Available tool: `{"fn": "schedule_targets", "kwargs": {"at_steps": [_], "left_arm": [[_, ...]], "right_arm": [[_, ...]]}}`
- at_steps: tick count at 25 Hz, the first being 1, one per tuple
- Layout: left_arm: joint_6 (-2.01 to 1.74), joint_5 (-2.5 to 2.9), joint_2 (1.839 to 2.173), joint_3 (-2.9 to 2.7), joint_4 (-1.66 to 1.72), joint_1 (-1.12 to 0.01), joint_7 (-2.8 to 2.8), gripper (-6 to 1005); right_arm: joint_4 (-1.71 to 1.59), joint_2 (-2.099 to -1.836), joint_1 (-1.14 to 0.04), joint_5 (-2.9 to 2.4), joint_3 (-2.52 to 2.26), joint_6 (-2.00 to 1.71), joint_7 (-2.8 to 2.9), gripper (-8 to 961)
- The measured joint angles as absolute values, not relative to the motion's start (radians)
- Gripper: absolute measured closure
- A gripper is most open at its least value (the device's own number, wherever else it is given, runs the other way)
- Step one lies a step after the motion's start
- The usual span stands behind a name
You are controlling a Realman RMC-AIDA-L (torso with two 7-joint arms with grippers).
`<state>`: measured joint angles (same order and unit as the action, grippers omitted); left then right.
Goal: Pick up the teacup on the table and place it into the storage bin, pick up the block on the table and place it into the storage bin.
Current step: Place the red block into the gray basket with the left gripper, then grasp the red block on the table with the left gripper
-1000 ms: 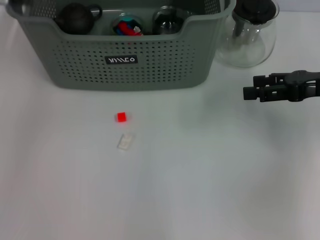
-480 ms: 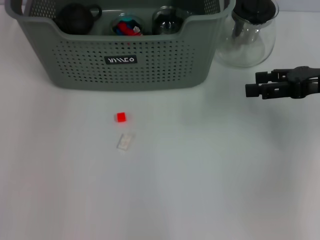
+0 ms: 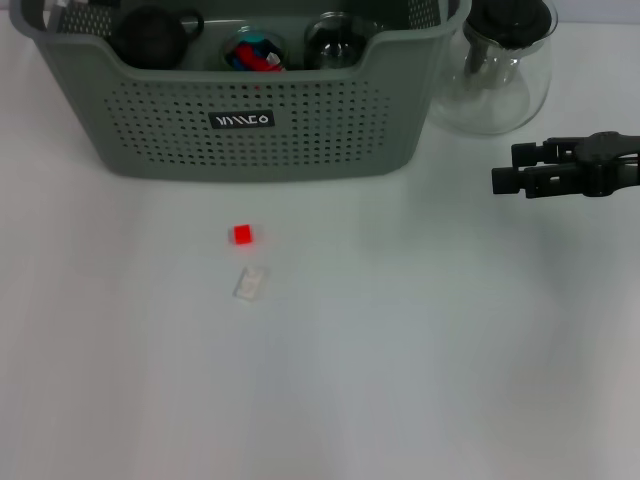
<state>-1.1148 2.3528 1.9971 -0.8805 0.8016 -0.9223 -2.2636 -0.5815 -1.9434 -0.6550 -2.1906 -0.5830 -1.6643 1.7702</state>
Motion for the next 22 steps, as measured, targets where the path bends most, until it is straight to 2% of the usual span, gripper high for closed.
{"fn": "schedule_targets", "kwargs": {"at_steps": [8, 16, 22], "left_arm": [[-1.239, 2.272, 2.011, -0.866, 0.935, -0.879, -2.233, 423], [-1.723, 1.908, 2.019, -0.854, 1.198, -0.74, -2.023, 290], [-1.994, 1.939, 2.031, -0.891, 1.25, -0.704, -1.958, 293]], "right_arm": [[-0.581, -1.944, -0.651, -2.191, -0.583, -1.668, 1.769, 11], [-0.577, -1.945, -0.643, -2.19, -0.583, -1.67, 1.759, 12], [-0.577, -1.946, -0.641, -2.19, -0.583, -1.671, 1.757, 12]]}}
